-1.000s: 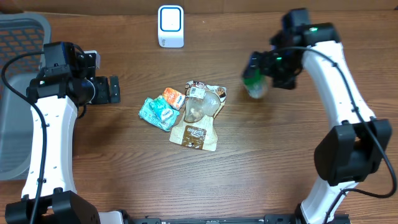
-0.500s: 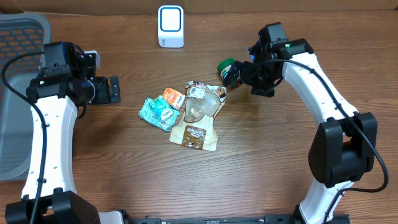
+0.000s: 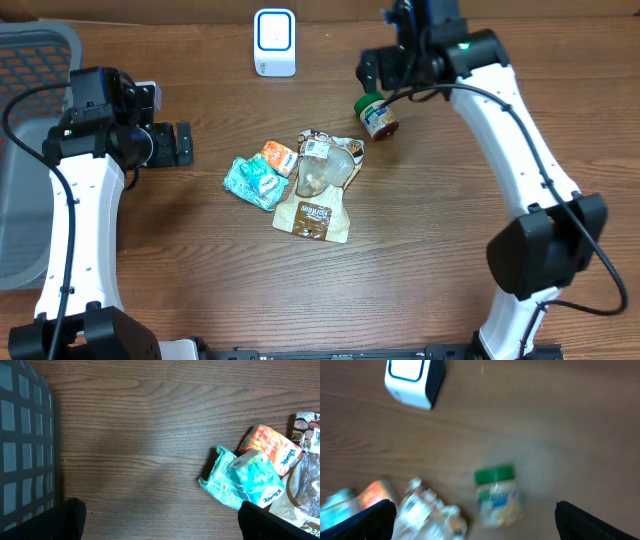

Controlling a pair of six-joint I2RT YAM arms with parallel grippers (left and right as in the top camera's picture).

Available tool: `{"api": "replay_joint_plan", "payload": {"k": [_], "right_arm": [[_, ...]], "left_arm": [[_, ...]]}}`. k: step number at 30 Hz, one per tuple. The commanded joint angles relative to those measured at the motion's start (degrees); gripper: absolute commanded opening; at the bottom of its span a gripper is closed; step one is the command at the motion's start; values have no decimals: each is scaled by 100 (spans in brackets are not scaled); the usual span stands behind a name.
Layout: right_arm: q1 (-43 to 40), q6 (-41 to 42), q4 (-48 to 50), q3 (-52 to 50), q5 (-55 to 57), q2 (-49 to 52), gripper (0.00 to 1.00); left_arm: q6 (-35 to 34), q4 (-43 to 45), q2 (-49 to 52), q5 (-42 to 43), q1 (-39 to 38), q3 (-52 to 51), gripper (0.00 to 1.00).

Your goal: Scan the item barcode

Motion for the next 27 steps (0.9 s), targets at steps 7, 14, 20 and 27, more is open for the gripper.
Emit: {"api": "replay_joint_plan", "payload": {"k": [7, 14, 20, 27], "right_arm": [[157, -905, 715, 42, 798, 1272, 100], [177, -940, 723, 39, 437, 1764, 97], [223, -940, 673, 7, 269, 1950, 94], [208, -940, 697, -20, 273, 2107, 88]], "left_arm": [[146, 9, 0, 85, -7, 42, 100], [146, 9, 0, 85, -7, 42, 100], [146, 9, 0, 83, -7, 42, 99], [146, 9, 0, 85, -7, 42, 100]]}}
